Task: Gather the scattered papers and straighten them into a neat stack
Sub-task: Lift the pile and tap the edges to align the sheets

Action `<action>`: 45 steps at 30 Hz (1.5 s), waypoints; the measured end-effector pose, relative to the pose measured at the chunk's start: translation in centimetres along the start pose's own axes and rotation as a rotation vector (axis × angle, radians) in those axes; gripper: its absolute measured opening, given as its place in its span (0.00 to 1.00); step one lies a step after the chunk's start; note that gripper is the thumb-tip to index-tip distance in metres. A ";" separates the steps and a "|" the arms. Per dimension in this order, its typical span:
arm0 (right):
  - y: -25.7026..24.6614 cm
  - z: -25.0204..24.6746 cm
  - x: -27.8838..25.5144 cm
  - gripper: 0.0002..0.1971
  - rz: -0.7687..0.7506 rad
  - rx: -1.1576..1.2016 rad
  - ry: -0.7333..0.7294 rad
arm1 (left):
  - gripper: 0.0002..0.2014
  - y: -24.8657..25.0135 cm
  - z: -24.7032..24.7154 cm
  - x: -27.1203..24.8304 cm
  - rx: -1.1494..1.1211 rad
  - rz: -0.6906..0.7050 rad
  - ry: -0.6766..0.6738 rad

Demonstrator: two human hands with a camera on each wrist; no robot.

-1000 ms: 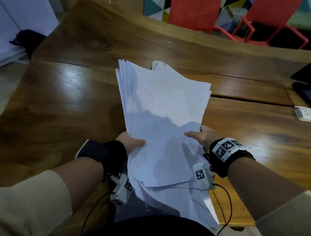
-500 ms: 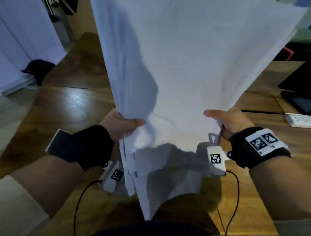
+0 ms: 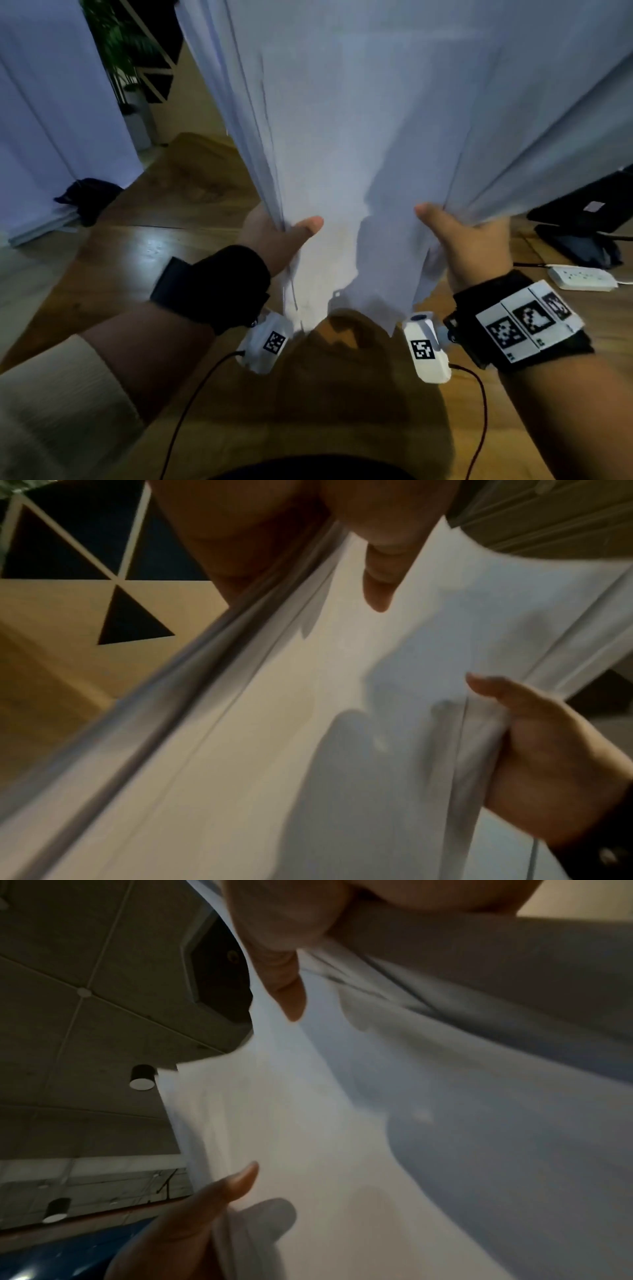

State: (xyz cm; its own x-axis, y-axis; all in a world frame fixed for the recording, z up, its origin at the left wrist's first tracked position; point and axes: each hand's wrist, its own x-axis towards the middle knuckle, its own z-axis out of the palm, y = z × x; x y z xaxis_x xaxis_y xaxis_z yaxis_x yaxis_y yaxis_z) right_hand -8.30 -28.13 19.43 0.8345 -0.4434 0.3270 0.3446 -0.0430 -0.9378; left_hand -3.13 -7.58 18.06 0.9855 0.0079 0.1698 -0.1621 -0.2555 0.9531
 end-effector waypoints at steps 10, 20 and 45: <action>0.6 -2.1 1.4 0.15 0.065 0.071 0.007 | 0.10 -0.3 -0.5 1.8 -0.143 -0.210 0.108; 0.6 -5.6 2.7 0.27 0.116 0.178 -0.461 | 0.22 -2.8 -3.6 1.1 -0.398 -0.025 -0.197; 4.1 -3.3 2.2 0.35 0.241 0.155 -0.469 | 0.22 -4.0 -1.6 0.5 -0.229 -0.119 -0.108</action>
State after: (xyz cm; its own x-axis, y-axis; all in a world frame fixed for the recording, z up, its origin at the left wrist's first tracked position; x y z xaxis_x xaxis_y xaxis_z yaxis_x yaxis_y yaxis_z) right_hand -6.43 -32.22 15.88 0.9876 0.0239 0.1555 0.1498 0.1589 -0.9759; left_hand -2.11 -5.03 14.68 0.9960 -0.0811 0.0370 -0.0398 -0.0338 0.9986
